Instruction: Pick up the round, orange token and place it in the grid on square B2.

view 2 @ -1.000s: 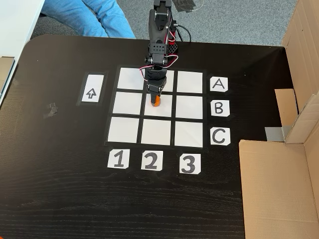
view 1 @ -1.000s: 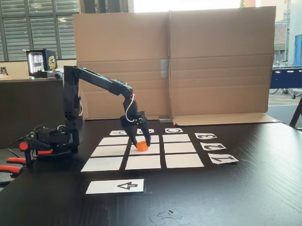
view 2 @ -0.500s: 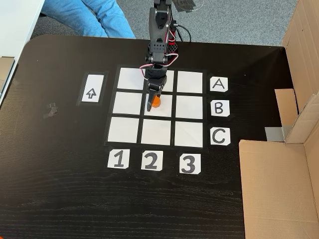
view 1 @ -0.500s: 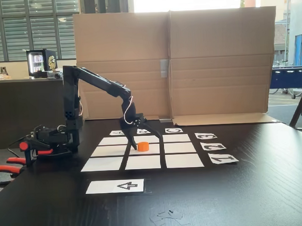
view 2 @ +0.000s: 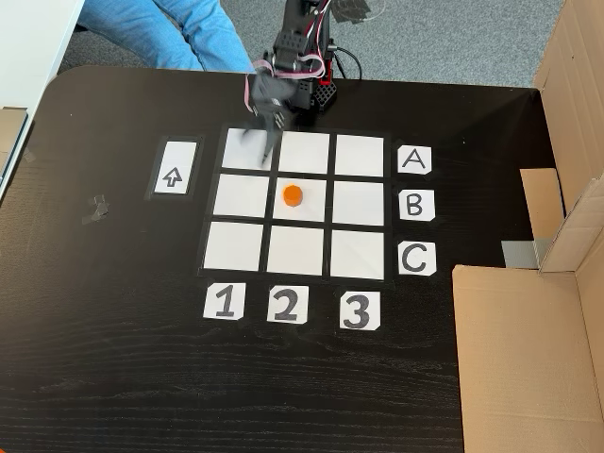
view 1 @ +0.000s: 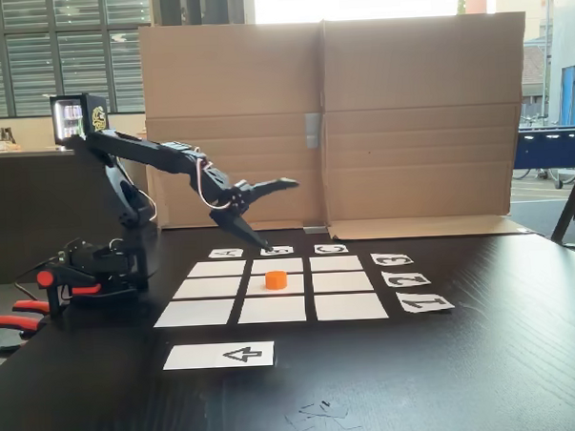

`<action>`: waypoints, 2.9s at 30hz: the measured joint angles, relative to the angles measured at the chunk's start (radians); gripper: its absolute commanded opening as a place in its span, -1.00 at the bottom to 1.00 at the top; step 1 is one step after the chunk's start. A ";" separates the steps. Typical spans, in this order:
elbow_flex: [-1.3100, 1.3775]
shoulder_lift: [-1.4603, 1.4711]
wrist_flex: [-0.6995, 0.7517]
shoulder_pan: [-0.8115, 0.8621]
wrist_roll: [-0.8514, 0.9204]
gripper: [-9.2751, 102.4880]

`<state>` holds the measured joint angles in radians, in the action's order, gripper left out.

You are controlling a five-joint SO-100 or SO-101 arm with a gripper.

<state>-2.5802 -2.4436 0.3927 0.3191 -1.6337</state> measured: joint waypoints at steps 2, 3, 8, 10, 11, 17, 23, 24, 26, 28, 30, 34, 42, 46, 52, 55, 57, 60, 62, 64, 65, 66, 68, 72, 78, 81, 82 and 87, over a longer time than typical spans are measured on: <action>-0.091 -0.150 -0.074 0.074 0.005 0.31; -0.129 -0.221 -0.094 0.109 0.005 0.31; -0.267 -0.488 -0.155 0.347 0.009 0.18; -0.308 -0.578 -0.155 0.445 -0.003 -0.08; -0.327 -0.611 -0.155 0.525 0.002 -0.26; -0.465 -0.845 -0.153 1.106 -0.037 -0.85; -0.476 -0.884 0.129 1.436 0.106 -0.85; -0.476 -0.876 0.196 1.443 0.118 -0.85; -0.476 -0.885 0.267 1.447 0.114 -0.85; -0.476 -0.879 0.293 1.447 0.114 -0.85; -0.476 -0.884 0.302 1.447 0.114 -0.85; -0.476 -0.884 0.302 1.447 0.114 -0.85; -0.476 -0.884 0.305 1.447 0.114 -0.85; -0.476 -0.884 0.305 1.447 0.114 -0.85; -0.476 -0.884 0.305 1.447 0.114 -0.85; -0.476 -0.884 0.305 1.447 0.114 -0.85; -0.476 -0.884 0.305 1.447 0.114 -0.85; -0.476 -0.884 0.305 1.447 0.114 -0.85; -0.476 -0.884 0.305 1.447 0.114 -0.85; -0.476 -0.884 0.305 1.447 0.114 -0.85; -0.476 -0.884 0.305 1.447 0.114 -0.85; -0.476 -0.884 0.305 1.447 0.114 -0.85; -0.476 -0.884 0.305 1.447 0.114 -0.85; -0.476 -0.884 0.305 1.447 0.114 -0.85; -0.476 -0.884 0.305 1.447 0.114 -0.85; -0.476 -0.884 0.305 1.447 0.114 -0.85; -0.476 -0.884 0.305 1.447 0.114 -0.85; -0.476 -0.884 0.305 1.447 0.114 -0.85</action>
<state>-3.0557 -3.3272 0.6980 1.7656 -1.5202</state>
